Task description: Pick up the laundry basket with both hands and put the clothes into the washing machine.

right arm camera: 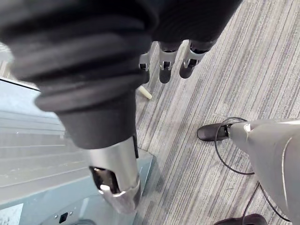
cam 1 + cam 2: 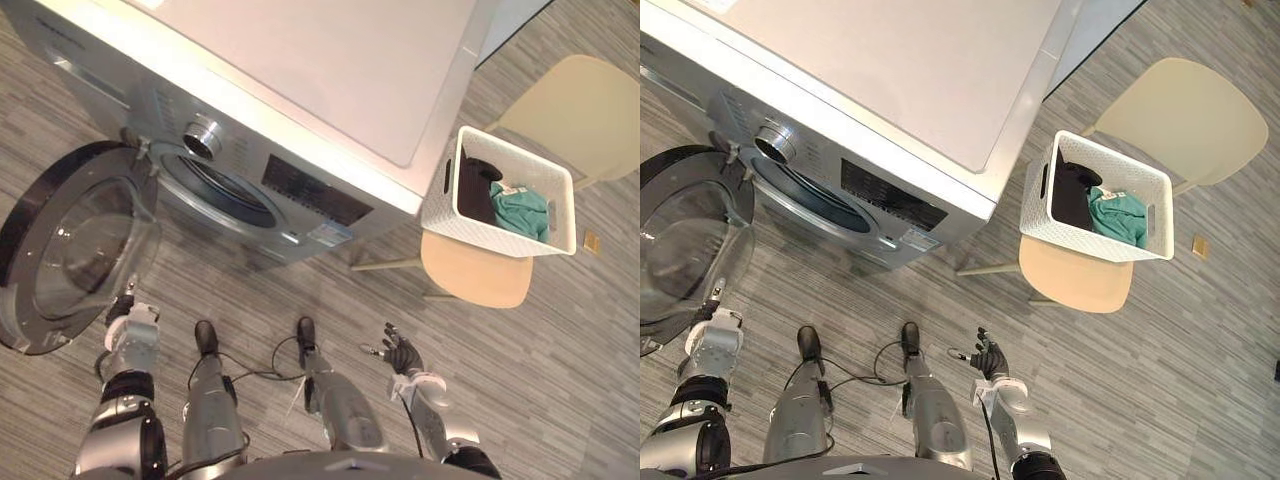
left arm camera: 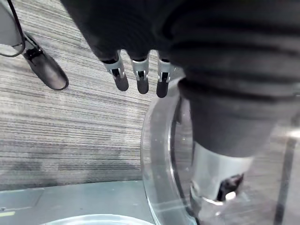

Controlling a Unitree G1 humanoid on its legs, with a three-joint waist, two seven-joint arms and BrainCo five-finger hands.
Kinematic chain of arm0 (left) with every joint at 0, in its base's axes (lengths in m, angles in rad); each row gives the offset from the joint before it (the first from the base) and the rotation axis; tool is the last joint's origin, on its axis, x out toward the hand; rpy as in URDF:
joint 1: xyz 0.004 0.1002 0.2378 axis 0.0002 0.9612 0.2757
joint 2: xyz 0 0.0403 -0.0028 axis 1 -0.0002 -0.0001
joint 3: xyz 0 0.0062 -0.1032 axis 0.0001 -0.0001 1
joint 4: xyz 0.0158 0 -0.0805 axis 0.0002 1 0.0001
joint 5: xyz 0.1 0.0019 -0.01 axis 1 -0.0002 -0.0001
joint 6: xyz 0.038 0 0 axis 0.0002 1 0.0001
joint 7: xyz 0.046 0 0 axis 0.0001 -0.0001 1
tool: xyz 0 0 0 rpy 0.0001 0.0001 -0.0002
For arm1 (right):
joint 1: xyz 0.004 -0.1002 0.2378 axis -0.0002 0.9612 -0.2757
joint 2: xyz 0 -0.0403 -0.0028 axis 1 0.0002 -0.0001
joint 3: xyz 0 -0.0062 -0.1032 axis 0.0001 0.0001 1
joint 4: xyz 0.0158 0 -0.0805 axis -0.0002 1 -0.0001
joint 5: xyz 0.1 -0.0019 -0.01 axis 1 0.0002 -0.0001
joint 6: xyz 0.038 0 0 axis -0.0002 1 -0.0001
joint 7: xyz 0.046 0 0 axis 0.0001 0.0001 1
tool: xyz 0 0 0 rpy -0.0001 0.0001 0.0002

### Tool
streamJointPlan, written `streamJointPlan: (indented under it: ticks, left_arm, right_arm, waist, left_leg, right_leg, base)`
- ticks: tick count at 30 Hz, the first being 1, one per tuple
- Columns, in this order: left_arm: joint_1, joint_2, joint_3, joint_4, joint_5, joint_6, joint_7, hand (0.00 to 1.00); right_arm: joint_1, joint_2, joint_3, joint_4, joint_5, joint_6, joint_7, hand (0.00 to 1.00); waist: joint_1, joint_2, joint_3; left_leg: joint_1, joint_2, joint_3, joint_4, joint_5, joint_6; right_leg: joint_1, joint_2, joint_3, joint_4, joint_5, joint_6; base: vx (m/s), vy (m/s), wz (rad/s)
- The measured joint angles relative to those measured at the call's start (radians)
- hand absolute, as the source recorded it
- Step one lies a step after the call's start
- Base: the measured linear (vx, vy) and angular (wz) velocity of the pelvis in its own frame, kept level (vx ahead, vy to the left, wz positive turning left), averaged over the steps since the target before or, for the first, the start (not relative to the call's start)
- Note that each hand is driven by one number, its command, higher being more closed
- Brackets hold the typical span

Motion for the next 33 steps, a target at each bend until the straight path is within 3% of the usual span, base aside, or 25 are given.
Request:
streamJointPlan:
  ticks: [12, 16, 19, 23, 28, 30, 31, 33]
  left_arm:
    - [-0.045, 0.114, 0.049, -0.078, 0.003, -0.049, 0.037, 0.0]
    - [-0.018, 0.104, 0.049, -0.078, 0.009, -0.049, 0.035, 0.0]
    - [0.032, 0.054, 0.036, -0.095, 0.068, -0.035, 0.021, 0.0]
    - [0.145, -0.043, -0.028, -0.099, 0.18, 0.015, -0.037, 0.0]
    - [0.298, -0.155, -0.12, -0.002, 0.316, 0.058, -0.143, 0.0]
    - [0.325, -0.173, -0.138, 0.065, 0.366, 0.07, -0.181, 0.0]
    - [0.343, -0.186, -0.141, 0.137, 0.448, 0.084, -0.216, 0.0]
    - [0.364, -0.199, -0.142, 0.2, 0.516, 0.098, -0.244, 0.0]
  right_arm:
    - [0.002, 0.006, 0.001, -0.004, 0.026, -0.004, -0.013, 0.0]
    - [0.002, 0.006, 0.0, -0.005, 0.026, -0.004, -0.015, 0.0]
    - [0.002, 0.007, -0.02, -0.001, 0.022, -0.002, -0.015, 0.0]
    - [0.004, 0.006, -0.071, 0.032, 0.011, 0.005, -0.016, 0.0]
    - [0.009, 0.005, -0.16, 0.188, -0.024, 0.008, -0.017, 0.0]
    - [0.007, 0.005, -0.203, 0.259, -0.035, 0.007, -0.017, 0.0]
    - [0.007, 0.005, -0.239, 0.328, -0.063, 0.006, -0.019, 0.0]
    - [0.003, 0.006, -0.286, 0.399, -0.063, 0.006, -0.019, 0.0]
  waist:
    - [-0.001, -0.006, 0.04]
    - [0.001, -0.004, 0.041]
    - [0.005, 0.006, 0.045]
    - [0.012, 0.045, 0.036]
    - [0.012, 0.149, -0.066]
    - [0.013, 0.174, -0.089]
    - [0.016, 0.188, -0.116]
    - [0.016, 0.193, -0.141]
  left_leg:
    - [-0.038, 0.057, -0.01, 0.171, -0.094, -0.011]
    - [-0.04, 0.054, -0.02, 0.184, -0.103, -0.007]
    - [-0.027, 0.046, -0.034, 0.181, -0.102, -0.007]
    - [0.029, 0.025, -0.037, 0.149, -0.094, -0.001]
    - [0.117, -0.019, -0.041, 0.021, -0.037, 0.004]
    - [0.157, -0.027, -0.041, -0.023, -0.019, 0.004]
    - [0.184, -0.031, -0.041, -0.06, -0.003, 0.003]
    - [0.206, -0.034, -0.04, -0.089, 0.01, 0.002]
  right_leg:
    - [0.036, 0.035, 0.003, 0.002, -0.009, -0.03]
    - [0.04, 0.03, -0.005, 0.01, -0.01, -0.029]
    - [0.055, 0.025, -0.022, 0.021, -0.014, -0.024]
    - [0.088, 0.008, -0.038, 0.06, -0.053, -0.014]
    - [0.114, -0.02, -0.057, 0.087, -0.09, 0.0]
    - [0.136, -0.023, -0.061, 0.088, -0.098, 0.007]
    - [0.143, -0.023, -0.062, 0.093, -0.107, 0.007]
    - [0.149, -0.023, -0.064, 0.1, -0.112, 0.008]
  base:
    - [0.0, -0.008, -0.02]
    - [0.0, 0.002, 0.03]
    - [0.0, 0.016, 0.16]
    - [0.0, 0.021, 0.15]
    - [0.01, 0.014, 0.14]
    - [0.01, -0.004, 0.09]
    - [-0.01, -0.008, 0.04]
    - [0.0, 0.0, 0.0]
